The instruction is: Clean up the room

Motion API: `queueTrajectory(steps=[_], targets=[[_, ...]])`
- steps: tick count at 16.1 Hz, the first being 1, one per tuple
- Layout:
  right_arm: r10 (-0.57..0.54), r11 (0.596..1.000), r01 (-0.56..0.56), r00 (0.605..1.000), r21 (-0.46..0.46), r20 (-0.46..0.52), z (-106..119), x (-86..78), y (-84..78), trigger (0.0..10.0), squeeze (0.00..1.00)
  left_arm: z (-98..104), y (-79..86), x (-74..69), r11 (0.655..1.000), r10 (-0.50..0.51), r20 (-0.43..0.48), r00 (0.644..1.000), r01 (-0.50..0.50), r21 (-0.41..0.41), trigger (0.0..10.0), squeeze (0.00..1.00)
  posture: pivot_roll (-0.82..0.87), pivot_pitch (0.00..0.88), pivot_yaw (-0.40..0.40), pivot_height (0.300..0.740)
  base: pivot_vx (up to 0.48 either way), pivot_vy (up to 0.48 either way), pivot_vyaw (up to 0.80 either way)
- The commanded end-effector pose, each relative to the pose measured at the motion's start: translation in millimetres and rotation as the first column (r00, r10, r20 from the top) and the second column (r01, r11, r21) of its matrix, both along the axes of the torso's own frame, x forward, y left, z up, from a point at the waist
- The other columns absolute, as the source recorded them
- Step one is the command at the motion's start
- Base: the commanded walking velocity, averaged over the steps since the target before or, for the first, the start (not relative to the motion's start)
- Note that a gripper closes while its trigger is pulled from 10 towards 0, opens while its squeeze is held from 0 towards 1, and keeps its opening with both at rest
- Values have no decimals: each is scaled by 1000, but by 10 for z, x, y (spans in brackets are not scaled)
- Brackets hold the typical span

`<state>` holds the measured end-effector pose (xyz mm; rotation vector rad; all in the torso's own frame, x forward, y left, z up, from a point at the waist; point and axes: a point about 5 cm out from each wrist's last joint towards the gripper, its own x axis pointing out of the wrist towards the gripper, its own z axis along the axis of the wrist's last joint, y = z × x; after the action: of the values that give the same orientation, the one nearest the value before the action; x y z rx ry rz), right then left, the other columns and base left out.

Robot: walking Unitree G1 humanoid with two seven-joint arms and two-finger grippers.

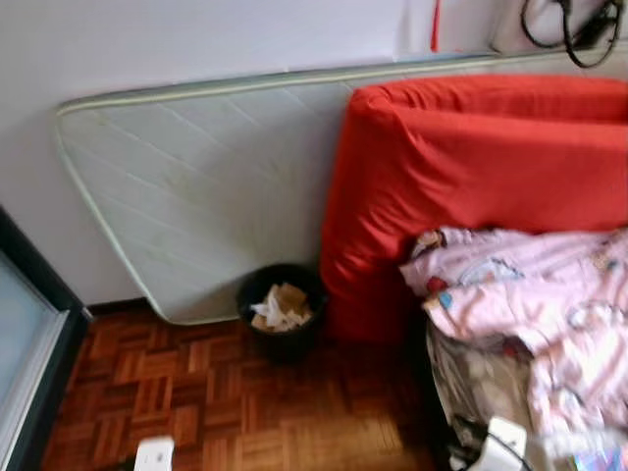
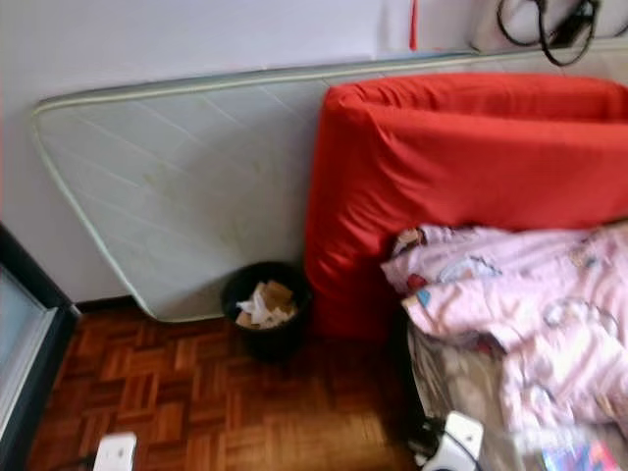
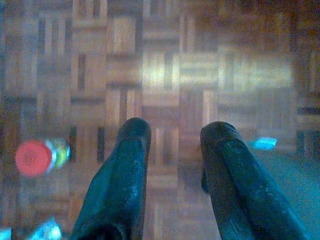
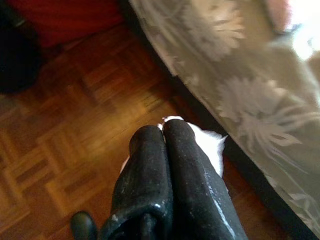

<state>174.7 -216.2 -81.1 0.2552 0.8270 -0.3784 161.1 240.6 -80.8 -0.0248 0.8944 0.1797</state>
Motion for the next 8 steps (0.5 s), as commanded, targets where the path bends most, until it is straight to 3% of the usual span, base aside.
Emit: queueTrajectory(steps=[1,8], targets=[[-20,1000,20,1000,-3,-16,-21,-60,-37,10000,0,-34,-30,-55,1000,2,-22,1000,-2,-13,10000,0,8,0,48,740,0,300,0],[-16,1000,16,1000,2,-20,-22,-55,-29,10000,0,-7,-117,68,1000,-6,-4,1000,6,-17,10000,0,11,0,46,740,0,300,0]])
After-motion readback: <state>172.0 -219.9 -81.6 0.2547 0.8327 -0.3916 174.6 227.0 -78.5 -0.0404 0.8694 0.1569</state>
